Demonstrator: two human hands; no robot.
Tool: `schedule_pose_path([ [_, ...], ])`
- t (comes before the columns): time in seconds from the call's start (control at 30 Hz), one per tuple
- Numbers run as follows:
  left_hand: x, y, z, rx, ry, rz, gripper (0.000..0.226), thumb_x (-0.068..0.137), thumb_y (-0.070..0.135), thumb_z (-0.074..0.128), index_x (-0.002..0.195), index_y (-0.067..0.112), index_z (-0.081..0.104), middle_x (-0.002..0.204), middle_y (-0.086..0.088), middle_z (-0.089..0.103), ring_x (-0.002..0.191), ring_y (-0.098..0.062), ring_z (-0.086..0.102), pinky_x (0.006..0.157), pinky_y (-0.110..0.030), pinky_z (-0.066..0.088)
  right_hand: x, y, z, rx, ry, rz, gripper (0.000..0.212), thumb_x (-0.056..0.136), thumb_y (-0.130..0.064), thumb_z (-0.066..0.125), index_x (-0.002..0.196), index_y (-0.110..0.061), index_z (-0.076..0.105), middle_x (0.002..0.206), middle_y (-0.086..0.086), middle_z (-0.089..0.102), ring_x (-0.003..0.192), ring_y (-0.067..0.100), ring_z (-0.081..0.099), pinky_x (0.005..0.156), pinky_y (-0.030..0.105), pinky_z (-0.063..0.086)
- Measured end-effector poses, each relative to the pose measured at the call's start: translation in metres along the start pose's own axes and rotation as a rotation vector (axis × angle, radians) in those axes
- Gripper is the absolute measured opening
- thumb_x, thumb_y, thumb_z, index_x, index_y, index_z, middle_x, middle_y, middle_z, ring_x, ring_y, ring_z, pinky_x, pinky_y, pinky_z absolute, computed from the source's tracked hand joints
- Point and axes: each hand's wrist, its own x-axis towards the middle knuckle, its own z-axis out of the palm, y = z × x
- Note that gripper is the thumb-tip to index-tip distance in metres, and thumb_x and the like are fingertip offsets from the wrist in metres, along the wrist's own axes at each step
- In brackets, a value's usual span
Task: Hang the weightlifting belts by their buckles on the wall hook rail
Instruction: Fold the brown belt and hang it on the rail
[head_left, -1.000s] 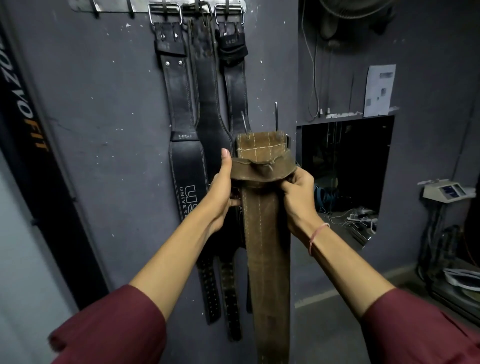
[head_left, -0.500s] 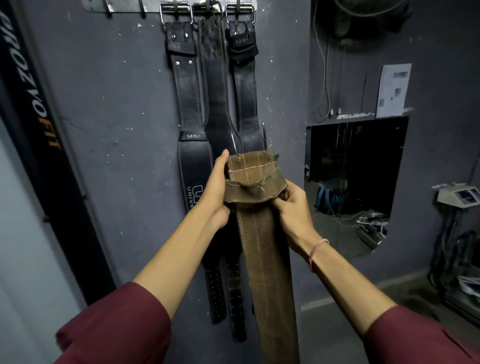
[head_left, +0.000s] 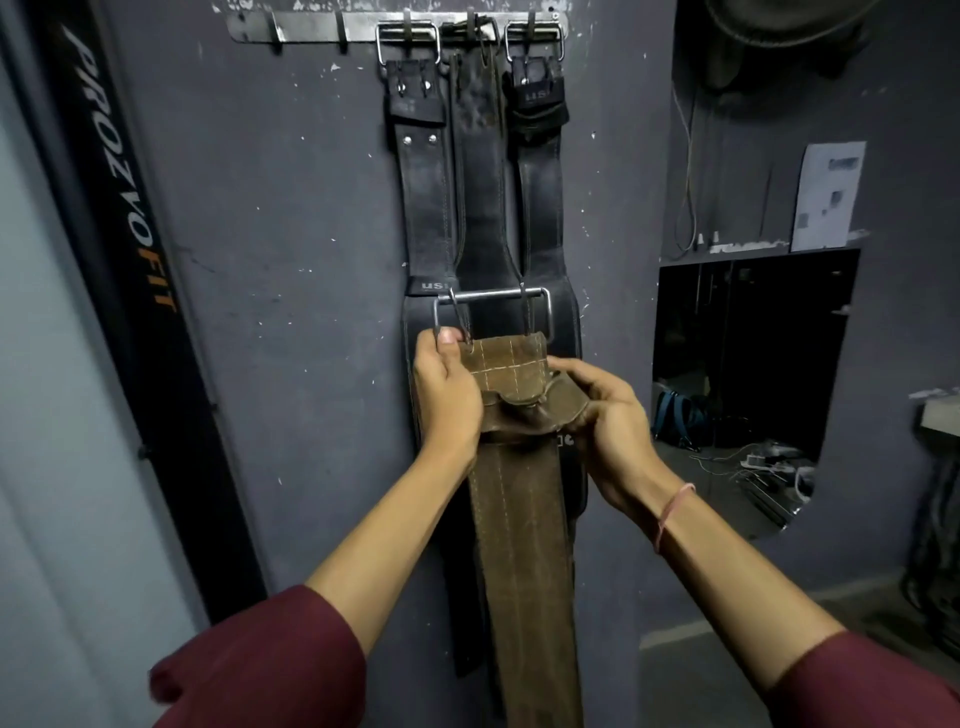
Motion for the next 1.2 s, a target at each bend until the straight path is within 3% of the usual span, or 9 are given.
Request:
schedule_pose_path([
  [0.13, 0.022, 0.001, -0.013, 0.025, 0.023, 0.057, 0.028, 0.109, 0.025, 0.033, 0.100, 0.008, 0.053, 0.084, 0.002, 0.055, 0.075, -0.008, 0.052, 0.065, -0.015, 0.042, 0.020, -0.002, 0.027, 0.252, 0.098, -0.005, 0.042, 0.095, 0.005, 0.028, 0.116, 0.006, 0.065, 0.102, 0.023, 0.074, 0.094, 0.029, 0.070, 0.088, 0.035, 0.058],
  [0.23, 0.038, 0.000, -0.024, 0.037, 0.026, 0.080, 0.030, 0.109, 0.026, 0.033, 0.103, 0.006, 0.054, 0.086, -0.001, 0.056, 0.075, -0.009, 0.052, 0.066, -0.016, 0.041, 0.043, -0.002, 0.049, 0.010, 0.072, -0.022, 0.042, 0.108, -0.026, 0.036, 0.115, 0.004, 0.065, 0.101, 0.019, 0.072, 0.094, 0.027, 0.069, 0.088, 0.036, 0.056],
  [0.4, 0.070, -0.001, -0.042, 0.035, 0.016, 0.113, 0.026, 0.108, 0.025, 0.035, 0.100, 0.011, 0.056, 0.078, 0.003, 0.054, 0.069, -0.005, 0.050, 0.059, -0.012, 0.041, 0.081, 0.004, 0.082, -0.284, 0.045, -0.238, 0.028, 0.107, -0.018, 0.042, 0.091, -0.010, 0.064, 0.086, 0.004, 0.067, 0.080, 0.011, 0.065, 0.073, 0.025, 0.051],
  [0.53, 0.107, 0.000, -0.050, -0.008, 0.060, 0.148, 0.029, 0.109, 0.028, 0.033, 0.087, 0.023, 0.052, 0.076, 0.002, 0.054, 0.073, -0.012, 0.053, 0.066, -0.026, 0.044, 0.112, 0.000, 0.105, -0.295, -0.020, -0.308, 0.024, 0.106, -0.016, 0.044, 0.096, -0.012, 0.065, 0.091, 0.000, 0.069, 0.083, 0.006, 0.068, 0.073, 0.019, 0.053],
  [0.7, 0.175, 0.005, -0.046, -0.065, 0.068, 0.232, 0.032, 0.108, 0.027, 0.035, 0.084, 0.023, 0.056, 0.083, -0.007, 0.058, 0.080, -0.021, 0.056, 0.074, -0.037, 0.047, 0.182, -0.019, 0.127, -0.234, 0.028, -0.315, 0.028, 0.101, -0.011, 0.051, 0.081, -0.015, 0.070, 0.083, 0.003, 0.071, 0.084, 0.019, 0.067, 0.082, 0.038, 0.054],
  [0.77, 0.207, 0.014, -0.042, -0.058, 0.066, 0.253, 0.033, 0.108, 0.026, 0.037, 0.083, 0.022, 0.058, 0.083, -0.008, 0.060, 0.081, -0.022, 0.057, 0.076, -0.037, 0.047, 0.216, -0.031, 0.133, -0.214, 0.057, -0.298, 0.029, 0.098, -0.011, 0.056, 0.076, -0.017, 0.073, 0.078, 0.002, 0.074, 0.081, 0.020, 0.069, 0.078, 0.037, 0.055],
  [0.9, 0.272, 0.039, -0.030, -0.013, 0.136, 0.324, 0.035, 0.107, 0.025, 0.039, 0.079, 0.023, 0.058, 0.074, 0.001, 0.060, 0.075, -0.019, 0.057, 0.073, -0.034, 0.045, 0.280, -0.057, 0.155, -0.236, 0.101, -0.381, 0.029, 0.089, -0.020, 0.063, 0.064, -0.021, 0.076, 0.075, 0.001, 0.077, 0.085, 0.024, 0.073, 0.087, 0.046, 0.058],
  [1.1, 0.344, 0.079, -0.010, 0.111, 0.314, 0.425, 0.034, 0.109, 0.024, 0.034, 0.098, 0.008, 0.063, 0.072, 0.010, 0.049, 0.067, -0.001, 0.046, 0.055, -0.004, 0.034, 0.358, -0.105, 0.194, -0.286, 0.208, -0.471, 0.015, 0.087, -0.018, 0.072, 0.079, -0.008, 0.080, 0.078, 0.002, 0.074, 0.080, 0.016, 0.067, 0.075, 0.028, 0.054],
  [1.2, 0.372, 0.092, -0.003, 0.152, 0.368, 0.459, 0.042, 0.110, 0.024, 0.031, 0.101, 0.004, 0.067, 0.076, 0.003, 0.056, 0.079, -0.019, 0.055, 0.057, -0.007, 0.031, 0.382, -0.121, 0.205, -0.290, 0.276, -0.458, 0.022, 0.082, -0.020, 0.078, 0.070, -0.002, 0.074, 0.071, 0.003, 0.067, 0.069, 0.014, 0.058, 0.061, 0.023, 0.044],
])
